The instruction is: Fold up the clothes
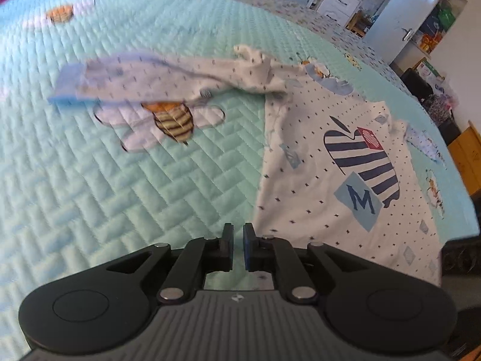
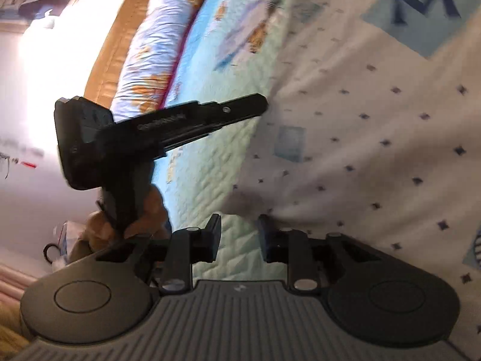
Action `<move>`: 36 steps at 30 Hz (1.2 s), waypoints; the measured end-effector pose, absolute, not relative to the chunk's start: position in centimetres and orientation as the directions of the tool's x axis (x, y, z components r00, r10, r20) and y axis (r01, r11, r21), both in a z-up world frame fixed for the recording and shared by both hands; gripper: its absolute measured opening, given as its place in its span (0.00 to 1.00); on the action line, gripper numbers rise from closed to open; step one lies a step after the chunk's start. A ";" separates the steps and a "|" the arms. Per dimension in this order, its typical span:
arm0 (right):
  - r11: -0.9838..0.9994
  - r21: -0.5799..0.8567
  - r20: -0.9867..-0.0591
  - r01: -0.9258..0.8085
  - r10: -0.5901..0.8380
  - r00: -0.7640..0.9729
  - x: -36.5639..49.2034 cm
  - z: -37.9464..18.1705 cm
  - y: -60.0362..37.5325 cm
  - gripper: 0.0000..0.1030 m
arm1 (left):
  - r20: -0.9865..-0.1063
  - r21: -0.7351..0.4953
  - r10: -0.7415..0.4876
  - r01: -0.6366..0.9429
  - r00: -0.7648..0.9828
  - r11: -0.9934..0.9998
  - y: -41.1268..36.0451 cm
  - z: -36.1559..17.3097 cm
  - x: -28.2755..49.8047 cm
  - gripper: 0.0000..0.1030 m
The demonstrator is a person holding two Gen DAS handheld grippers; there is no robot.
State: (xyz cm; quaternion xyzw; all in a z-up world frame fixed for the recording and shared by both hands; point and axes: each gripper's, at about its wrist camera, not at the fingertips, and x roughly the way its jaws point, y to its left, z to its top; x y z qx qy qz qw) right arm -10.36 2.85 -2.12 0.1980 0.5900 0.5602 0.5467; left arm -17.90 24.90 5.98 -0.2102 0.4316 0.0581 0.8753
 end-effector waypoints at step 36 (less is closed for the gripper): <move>0.212 -0.012 -0.700 -0.977 0.696 0.160 -21.4 2.6 3.5 0.46 | -0.799 -0.484 -0.293 -0.274 0.525 0.831 23.4 4.3 -20.5 0.29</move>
